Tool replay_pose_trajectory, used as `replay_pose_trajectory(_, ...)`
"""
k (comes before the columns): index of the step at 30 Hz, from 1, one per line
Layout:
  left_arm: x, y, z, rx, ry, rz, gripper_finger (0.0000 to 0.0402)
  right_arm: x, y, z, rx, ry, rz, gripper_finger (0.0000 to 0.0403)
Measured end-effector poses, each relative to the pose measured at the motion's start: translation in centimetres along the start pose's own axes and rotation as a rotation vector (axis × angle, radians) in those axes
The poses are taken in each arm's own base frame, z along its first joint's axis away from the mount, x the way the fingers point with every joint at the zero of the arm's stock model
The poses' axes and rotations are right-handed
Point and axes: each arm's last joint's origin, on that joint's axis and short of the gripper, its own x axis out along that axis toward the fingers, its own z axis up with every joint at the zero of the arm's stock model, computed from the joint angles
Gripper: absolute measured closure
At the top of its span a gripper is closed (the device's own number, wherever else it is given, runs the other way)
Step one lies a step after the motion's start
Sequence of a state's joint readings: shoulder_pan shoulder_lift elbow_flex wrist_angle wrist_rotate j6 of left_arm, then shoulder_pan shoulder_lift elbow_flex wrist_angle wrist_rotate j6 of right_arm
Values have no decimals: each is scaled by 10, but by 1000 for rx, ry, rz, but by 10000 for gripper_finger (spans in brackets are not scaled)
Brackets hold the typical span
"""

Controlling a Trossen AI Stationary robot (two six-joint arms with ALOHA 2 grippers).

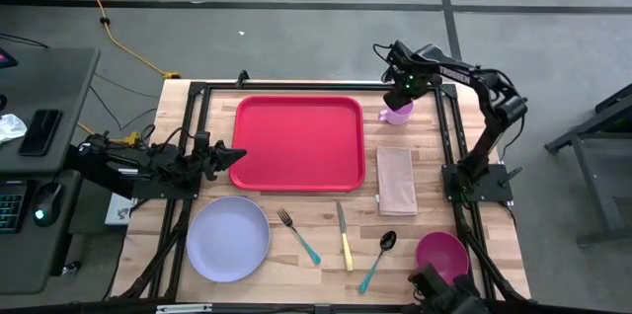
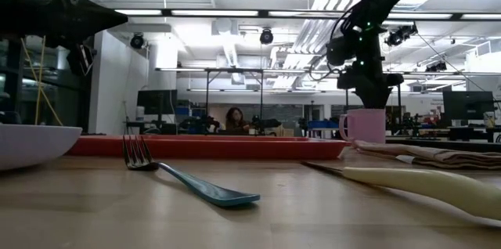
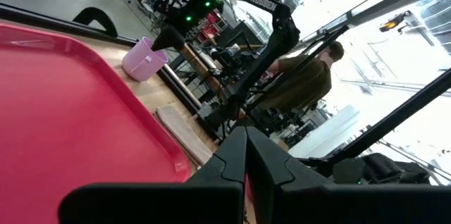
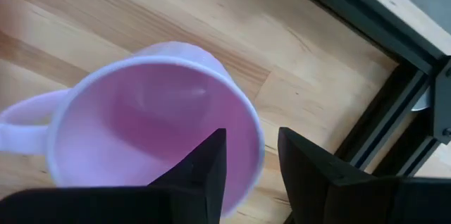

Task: Set up tray
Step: Put the pink mug on the top left of the red serving tray

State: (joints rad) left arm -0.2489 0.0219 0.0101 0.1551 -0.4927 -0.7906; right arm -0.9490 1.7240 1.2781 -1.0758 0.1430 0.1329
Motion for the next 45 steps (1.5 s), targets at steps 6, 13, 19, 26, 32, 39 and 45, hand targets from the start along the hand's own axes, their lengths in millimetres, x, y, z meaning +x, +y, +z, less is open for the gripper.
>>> replay_pose_trajectory(6, 0, 0, 0, 0, 0, 0, 362, 8, 1, 3, 1, 15, -18, 298)
replay_pose_trajectory(13, 0, 0, 0, 0, 0, -1, 362, 8, 1, 4, 14, 3, -27, 344)
replay_pose_trajectory(19, 0, 0, 0, 0, 0, -1, 362, 7, 1, 5, 17, -5, -26, 397)
replay_pose_trajectory(26, 0, 0, 0, 0, 1, -1, 362, 7, 0, 4, 23, -1, -42, 399)
replay_pose_trajectory(32, 0, -2, 2, -8, -10, -10, 362, 1, -1, -1, 18, 10, -40, 401)
replay_pose_trajectory(39, 0, -12, 14, 9, -58, -1, 362, -31, 8, -16, -28, -78, -39, 402)
replay_pose_trajectory(45, 2, -20, 21, 37, -82, 27, 362, -79, 36, -29, -87, -199, 52, 402)
